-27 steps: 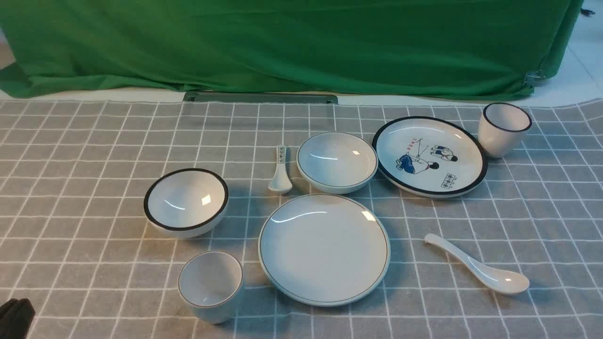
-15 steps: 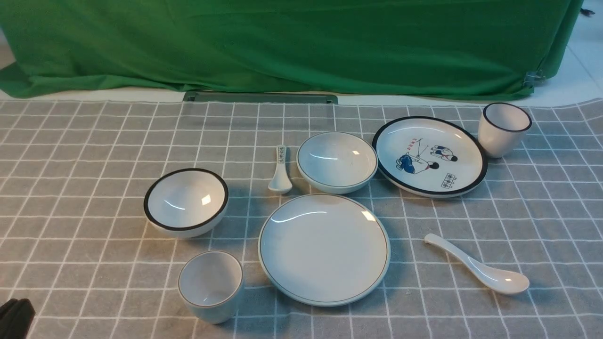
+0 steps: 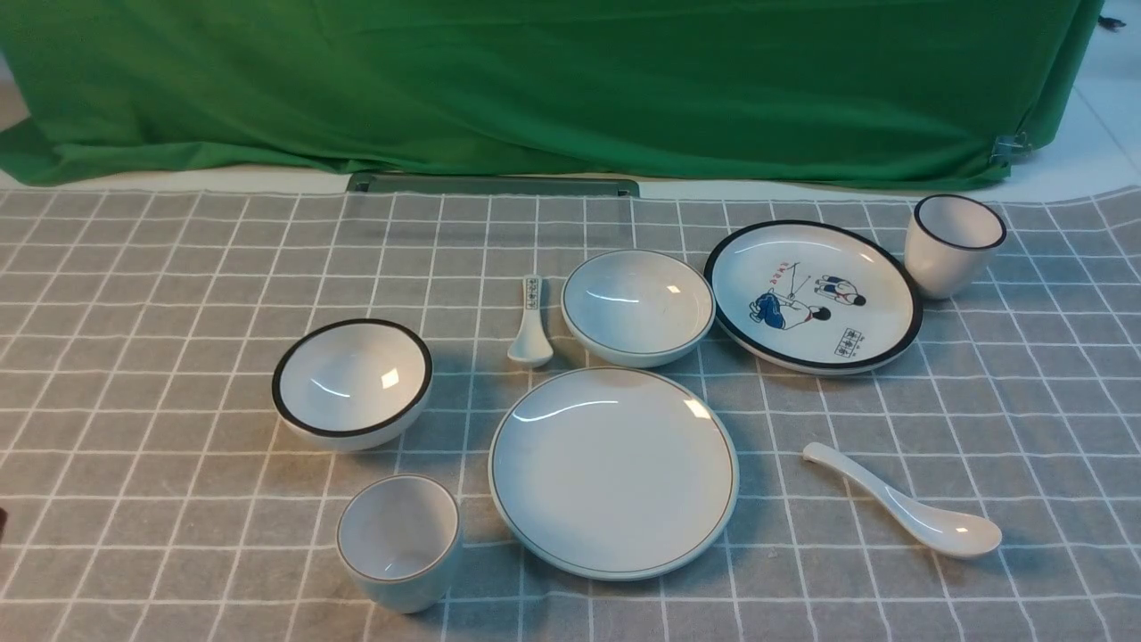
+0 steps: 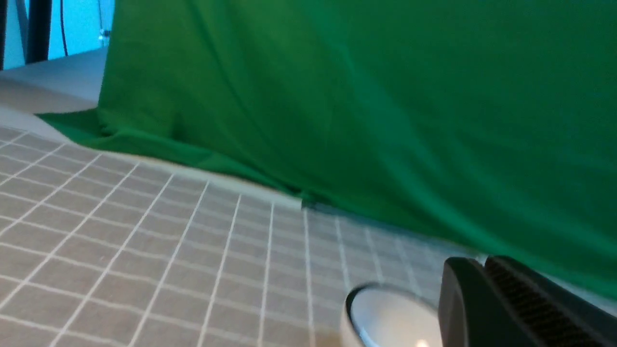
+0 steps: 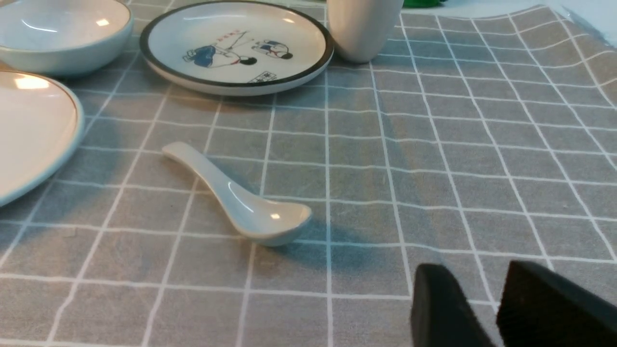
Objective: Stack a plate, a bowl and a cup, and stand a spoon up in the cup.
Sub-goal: Use the left arm to grab a blue rice bowl
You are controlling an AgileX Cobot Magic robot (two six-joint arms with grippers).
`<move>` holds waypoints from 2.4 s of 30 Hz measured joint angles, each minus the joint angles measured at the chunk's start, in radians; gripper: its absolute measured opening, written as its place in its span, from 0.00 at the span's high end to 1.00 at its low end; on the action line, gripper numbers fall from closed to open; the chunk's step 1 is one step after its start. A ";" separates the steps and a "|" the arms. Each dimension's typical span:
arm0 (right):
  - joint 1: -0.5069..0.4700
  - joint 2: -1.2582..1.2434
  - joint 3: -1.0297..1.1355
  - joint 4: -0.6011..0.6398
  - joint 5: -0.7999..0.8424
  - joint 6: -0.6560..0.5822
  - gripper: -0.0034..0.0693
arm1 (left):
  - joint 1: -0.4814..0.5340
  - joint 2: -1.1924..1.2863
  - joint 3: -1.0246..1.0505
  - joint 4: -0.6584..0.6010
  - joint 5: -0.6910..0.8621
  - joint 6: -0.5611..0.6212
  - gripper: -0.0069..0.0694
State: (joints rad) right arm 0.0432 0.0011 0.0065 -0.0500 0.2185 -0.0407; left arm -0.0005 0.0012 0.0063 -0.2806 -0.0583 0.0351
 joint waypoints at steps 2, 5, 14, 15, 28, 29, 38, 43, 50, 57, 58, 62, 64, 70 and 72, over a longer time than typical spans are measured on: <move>0.000 0.000 0.000 0.000 -0.024 0.000 0.62 | 0.000 0.000 0.000 -0.074 -0.082 -0.035 0.89; 0.000 -0.001 0.000 0.003 -0.048 0.009 0.62 | 0.000 0.000 0.000 -0.109 -0.194 -0.129 0.89; 0.000 -0.001 0.000 0.101 -0.318 0.396 0.62 | 0.000 0.025 -0.176 -0.047 -0.413 -0.435 0.89; 0.000 -0.001 0.000 0.102 -0.332 0.398 0.62 | 0.000 0.035 -0.190 -0.044 -0.383 -0.438 0.89; 0.083 0.044 -0.202 0.111 -0.096 0.546 0.81 | -0.003 1.093 -0.983 -0.034 0.848 0.020 0.90; 0.123 0.092 -0.275 0.111 0.020 0.498 0.87 | -0.016 1.166 -1.021 -0.059 0.881 0.048 0.90; 0.369 0.581 -0.662 0.101 0.613 0.157 0.93 | -0.361 1.683 -1.529 0.170 1.043 -0.066 0.91; 0.392 0.676 -0.668 0.093 0.625 0.127 0.93 | -0.420 1.869 -1.723 0.191 1.099 -0.091 0.91; 0.396 0.694 -0.669 0.072 0.577 0.124 0.93 | -0.459 2.131 -2.019 0.261 1.121 -0.149 0.82; 0.398 0.694 -0.669 0.067 0.549 0.121 0.93 | -0.459 2.301 -2.148 0.308 1.134 -0.198 0.51; 0.398 0.694 -0.669 0.067 0.545 0.121 0.93 | -0.459 2.314 -2.151 0.308 1.130 -0.200 0.47; 0.398 0.694 -0.669 0.067 0.531 0.118 0.93 | -0.459 2.352 -2.153 0.307 1.101 -0.238 0.31; 0.398 0.694 -0.669 0.066 0.529 0.112 0.93 | -0.459 2.365 -2.154 0.306 1.086 -0.256 0.28; 0.398 0.694 -0.669 0.066 0.528 0.105 0.92 | -0.459 2.403 -2.154 0.306 1.040 -0.277 0.26; 0.398 0.694 -0.669 0.066 0.528 0.102 0.92 | -0.459 2.411 -2.154 0.306 1.038 -0.277 0.30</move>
State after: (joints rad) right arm 0.4412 0.6951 -0.6623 0.0158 0.7466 0.0613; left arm -0.4599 2.4123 -2.1479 0.0257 0.9799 -0.2422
